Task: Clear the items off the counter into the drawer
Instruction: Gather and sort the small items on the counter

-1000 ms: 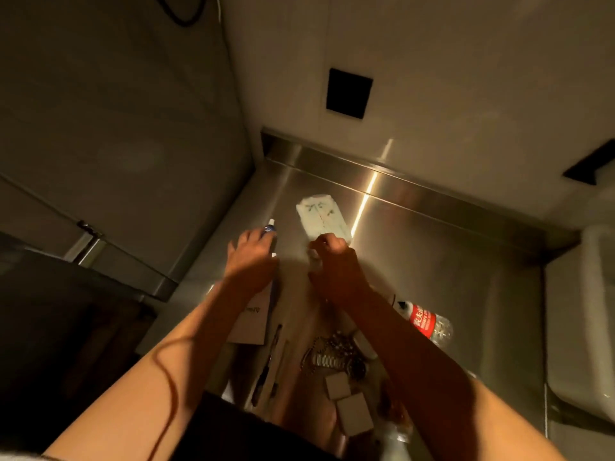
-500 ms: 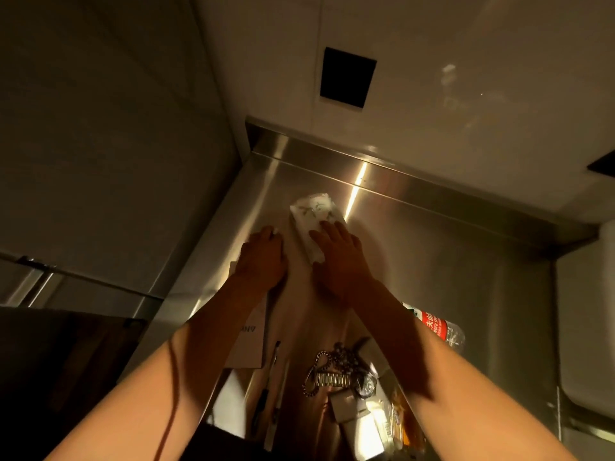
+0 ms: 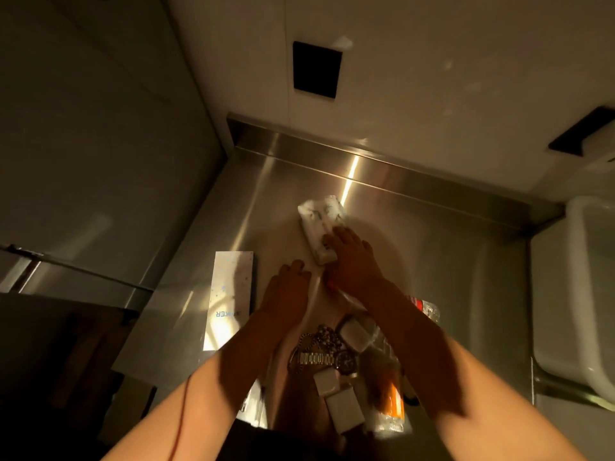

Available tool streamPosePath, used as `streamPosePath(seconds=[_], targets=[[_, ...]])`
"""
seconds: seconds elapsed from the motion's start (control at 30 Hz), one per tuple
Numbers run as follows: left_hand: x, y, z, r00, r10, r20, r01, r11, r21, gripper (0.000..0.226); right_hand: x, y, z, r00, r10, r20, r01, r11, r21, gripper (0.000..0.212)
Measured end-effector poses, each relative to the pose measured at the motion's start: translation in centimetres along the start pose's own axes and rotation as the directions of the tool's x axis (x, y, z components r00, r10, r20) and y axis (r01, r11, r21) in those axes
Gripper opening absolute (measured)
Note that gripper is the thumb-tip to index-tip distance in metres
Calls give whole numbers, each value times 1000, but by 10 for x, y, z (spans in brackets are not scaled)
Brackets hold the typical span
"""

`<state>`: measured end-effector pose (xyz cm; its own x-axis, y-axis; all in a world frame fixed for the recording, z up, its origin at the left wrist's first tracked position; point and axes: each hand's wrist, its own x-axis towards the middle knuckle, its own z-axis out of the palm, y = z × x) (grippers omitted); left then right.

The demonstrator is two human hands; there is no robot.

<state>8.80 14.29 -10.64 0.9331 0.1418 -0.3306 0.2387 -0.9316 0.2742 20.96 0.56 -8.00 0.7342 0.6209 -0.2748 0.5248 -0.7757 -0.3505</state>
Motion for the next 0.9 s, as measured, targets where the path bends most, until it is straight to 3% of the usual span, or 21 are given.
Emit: streamPosePath(seconds=[0.33, 0.63, 0.73, 0.83, 0.9], targets=[[-67, 16, 23, 1000, 15, 4, -15, 1000, 10, 26, -33, -19, 6, 991, -126, -38, 123, 990, -76, 42], [-108, 19, 37, 1000, 14, -12, -14, 1000, 0, 33, -63, -32, 26, 988, -146, -54, 141, 986, -94, 50], [-118, 16, 33, 995, 27, -93, -32, 998, -48, 34, -72, -44, 27, 987, -161, -19, 157, 980, -121, 53], [-128, 8, 18, 972, 14, -234, -24, 999, -42, 26, -80, -51, 31, 985, -165, 40, 170, 944, -282, 54], [-134, -5, 4, 934, -37, -355, 10, 997, -79, 25, -89, -55, 33, 979, -205, -6, 196, 942, -274, 49]])
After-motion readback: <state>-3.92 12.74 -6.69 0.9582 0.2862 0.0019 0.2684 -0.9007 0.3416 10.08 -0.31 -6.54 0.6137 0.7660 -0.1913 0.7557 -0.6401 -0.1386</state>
